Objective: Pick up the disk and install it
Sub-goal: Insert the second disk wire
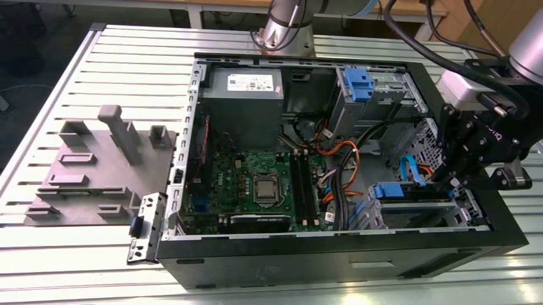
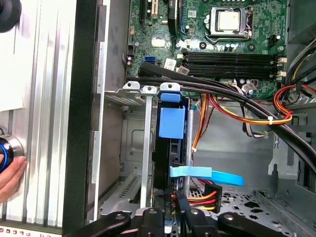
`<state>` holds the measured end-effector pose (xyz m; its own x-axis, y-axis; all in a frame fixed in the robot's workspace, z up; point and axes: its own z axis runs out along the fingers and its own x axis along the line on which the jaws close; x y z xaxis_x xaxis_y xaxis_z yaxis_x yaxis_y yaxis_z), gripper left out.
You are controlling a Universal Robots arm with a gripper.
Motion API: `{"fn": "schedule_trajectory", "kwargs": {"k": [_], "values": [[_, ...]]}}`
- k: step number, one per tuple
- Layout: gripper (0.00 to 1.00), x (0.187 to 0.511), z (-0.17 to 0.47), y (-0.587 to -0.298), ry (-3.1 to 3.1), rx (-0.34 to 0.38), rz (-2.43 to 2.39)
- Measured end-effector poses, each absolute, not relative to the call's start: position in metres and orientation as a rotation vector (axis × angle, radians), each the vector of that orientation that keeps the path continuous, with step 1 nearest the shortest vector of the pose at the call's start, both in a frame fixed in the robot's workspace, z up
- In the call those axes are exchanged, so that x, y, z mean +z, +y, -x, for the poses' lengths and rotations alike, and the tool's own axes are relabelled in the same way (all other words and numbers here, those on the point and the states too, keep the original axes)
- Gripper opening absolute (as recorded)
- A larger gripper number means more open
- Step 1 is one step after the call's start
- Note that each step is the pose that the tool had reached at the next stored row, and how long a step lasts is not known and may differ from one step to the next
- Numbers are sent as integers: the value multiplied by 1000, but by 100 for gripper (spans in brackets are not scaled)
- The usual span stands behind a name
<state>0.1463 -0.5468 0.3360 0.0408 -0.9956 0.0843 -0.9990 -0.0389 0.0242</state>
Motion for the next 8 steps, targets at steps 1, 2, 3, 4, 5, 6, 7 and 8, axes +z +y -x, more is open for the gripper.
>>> {"fn": "schedule_trajectory", "kwargs": {"k": [1,2,3,4,5,6,7,8], "values": [[24,335,-146,-547,-2123,69,-2209],[24,335,-146,-547,-2122,71,-2208],[24,334,-146,-546,-2121,73,-2207],[24,334,-146,-546,-2121,74,-2207],[24,334,-146,-546,-2121,74,-2207],[24,334,-146,-546,-2121,74,-2207],[24,334,-146,-546,-2121,74,-2207],[24,334,-146,-546,-2121,74,-2207]]}}
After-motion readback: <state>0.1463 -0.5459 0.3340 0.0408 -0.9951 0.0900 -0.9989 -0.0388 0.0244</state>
